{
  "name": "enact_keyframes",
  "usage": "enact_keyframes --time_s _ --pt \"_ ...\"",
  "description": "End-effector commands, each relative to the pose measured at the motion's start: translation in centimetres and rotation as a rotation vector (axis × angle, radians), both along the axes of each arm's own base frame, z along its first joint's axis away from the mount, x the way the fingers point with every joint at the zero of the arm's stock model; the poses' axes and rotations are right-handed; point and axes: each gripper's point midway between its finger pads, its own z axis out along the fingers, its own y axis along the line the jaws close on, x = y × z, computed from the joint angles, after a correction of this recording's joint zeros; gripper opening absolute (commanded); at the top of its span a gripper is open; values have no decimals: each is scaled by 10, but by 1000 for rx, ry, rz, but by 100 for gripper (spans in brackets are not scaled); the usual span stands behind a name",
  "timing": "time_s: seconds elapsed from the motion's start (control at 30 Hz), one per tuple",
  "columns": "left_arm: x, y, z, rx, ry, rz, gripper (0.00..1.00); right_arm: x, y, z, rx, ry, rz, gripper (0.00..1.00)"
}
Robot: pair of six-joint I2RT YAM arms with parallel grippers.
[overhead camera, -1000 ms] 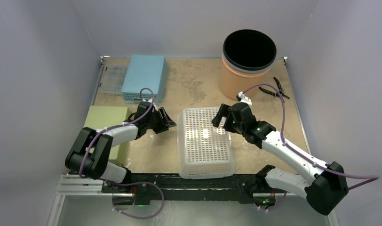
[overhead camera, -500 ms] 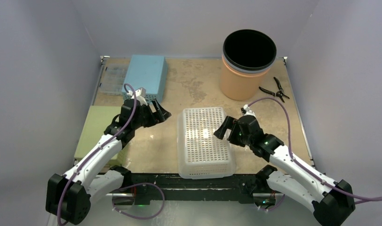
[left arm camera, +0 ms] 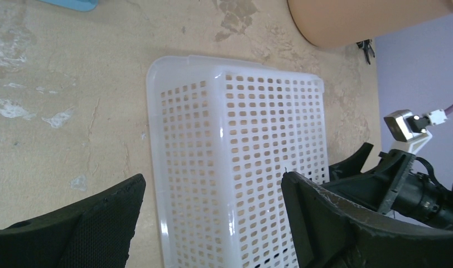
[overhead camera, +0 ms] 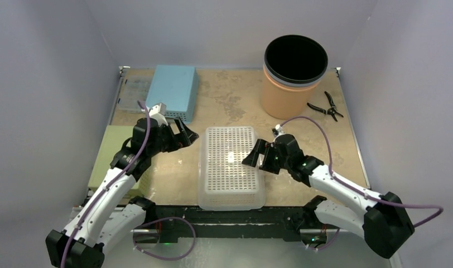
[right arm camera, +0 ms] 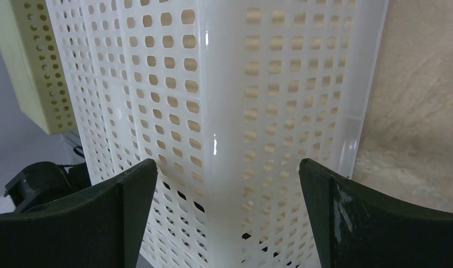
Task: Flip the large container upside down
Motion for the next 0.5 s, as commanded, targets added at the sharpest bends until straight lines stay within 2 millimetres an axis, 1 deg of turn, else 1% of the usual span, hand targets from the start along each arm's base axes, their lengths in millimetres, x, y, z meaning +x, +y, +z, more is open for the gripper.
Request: enact_keyframes --time_s 0.0,0.1,0.17,0.33,0.37,0.4,0.47 --pt "-1 11 33 32 -69 27 91 19 28 23 92 -78 76 99" --pt "-6 16 40 35 -81 39 92 31 45 28 122 -87 94 99" --pt "-8 17 42 34 -83 45 92 34 60 29 149 -75 112 99" --pt "-15 19 42 30 -70 43 92 27 110 27 179 -44 158 99" --pt "-16 19 41 33 -65 44 92 26 118 30 187 -47 166 99" --pt "-17 20 41 36 -64 47 92 26 124 33 194 -53 173 99" --pt "-19 22 40 43 -56 52 92 31 127 37 191 -67 162 99"
